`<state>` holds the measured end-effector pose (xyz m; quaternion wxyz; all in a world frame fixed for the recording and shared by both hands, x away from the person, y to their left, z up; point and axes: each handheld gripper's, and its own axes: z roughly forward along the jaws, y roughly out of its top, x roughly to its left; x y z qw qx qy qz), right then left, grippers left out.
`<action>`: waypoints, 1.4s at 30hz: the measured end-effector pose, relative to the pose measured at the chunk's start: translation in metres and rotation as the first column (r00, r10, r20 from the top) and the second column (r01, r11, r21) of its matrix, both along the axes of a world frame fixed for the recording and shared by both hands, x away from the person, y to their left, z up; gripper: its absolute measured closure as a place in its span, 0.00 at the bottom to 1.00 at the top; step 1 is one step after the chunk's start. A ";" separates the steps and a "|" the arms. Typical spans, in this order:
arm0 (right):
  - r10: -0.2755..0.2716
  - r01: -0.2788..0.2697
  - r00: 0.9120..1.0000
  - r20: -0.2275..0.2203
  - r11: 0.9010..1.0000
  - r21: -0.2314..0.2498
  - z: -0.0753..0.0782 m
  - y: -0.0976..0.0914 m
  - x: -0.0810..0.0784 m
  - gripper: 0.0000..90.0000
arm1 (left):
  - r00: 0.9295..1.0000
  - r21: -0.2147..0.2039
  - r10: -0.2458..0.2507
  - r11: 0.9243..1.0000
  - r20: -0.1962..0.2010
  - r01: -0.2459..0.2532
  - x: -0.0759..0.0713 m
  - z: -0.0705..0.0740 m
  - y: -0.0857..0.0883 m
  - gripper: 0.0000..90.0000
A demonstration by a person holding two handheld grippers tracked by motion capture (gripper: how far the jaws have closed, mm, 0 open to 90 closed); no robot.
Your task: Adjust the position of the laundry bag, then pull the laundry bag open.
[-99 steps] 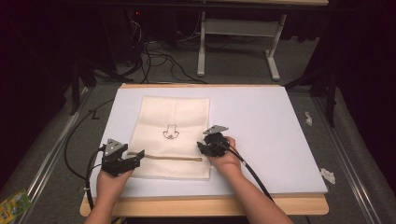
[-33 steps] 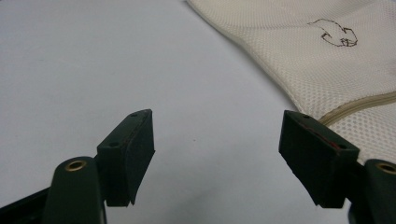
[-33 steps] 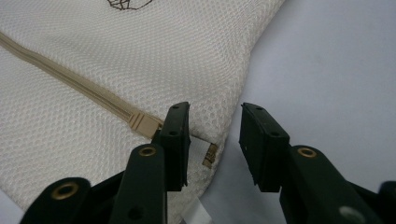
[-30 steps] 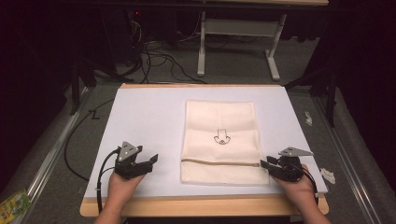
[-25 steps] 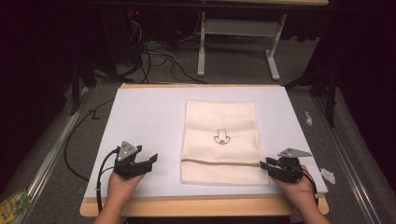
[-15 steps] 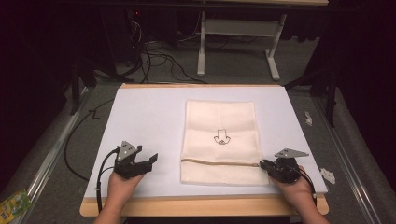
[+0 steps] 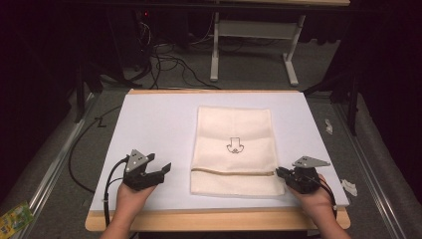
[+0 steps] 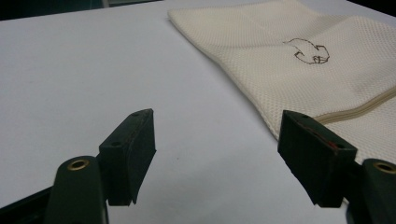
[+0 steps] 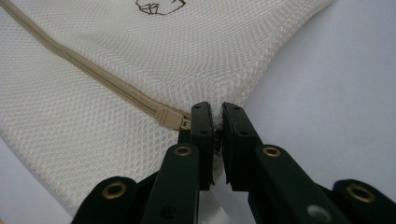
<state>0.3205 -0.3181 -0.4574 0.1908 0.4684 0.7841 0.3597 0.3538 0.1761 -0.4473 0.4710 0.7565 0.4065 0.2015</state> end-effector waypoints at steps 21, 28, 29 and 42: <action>0.063 -0.069 0.991 0.114 0.997 0.046 0.022 0.005 -0.010 0.95 | 0.954 -0.094 -0.289 0.955 -0.079 0.281 -0.022 0.004 -0.128 0.33; 0.070 -0.078 0.991 0.117 0.995 0.066 0.025 0.005 -0.009 0.95 | 0.917 -0.118 -0.379 0.923 -0.125 0.366 -0.014 -0.010 -0.174 0.42; 0.069 -0.078 0.990 0.120 0.995 0.068 0.025 0.005 -0.008 0.95 | 0.915 -0.125 -0.384 0.921 -0.127 0.369 -0.014 -0.011 -0.177 0.45; 0.034 -0.045 0.990 0.139 0.996 0.076 0.029 -0.002 -0.007 0.95 | 0.885 -0.144 -0.441 0.895 -0.148 0.422 -0.003 -0.006 -0.244 0.58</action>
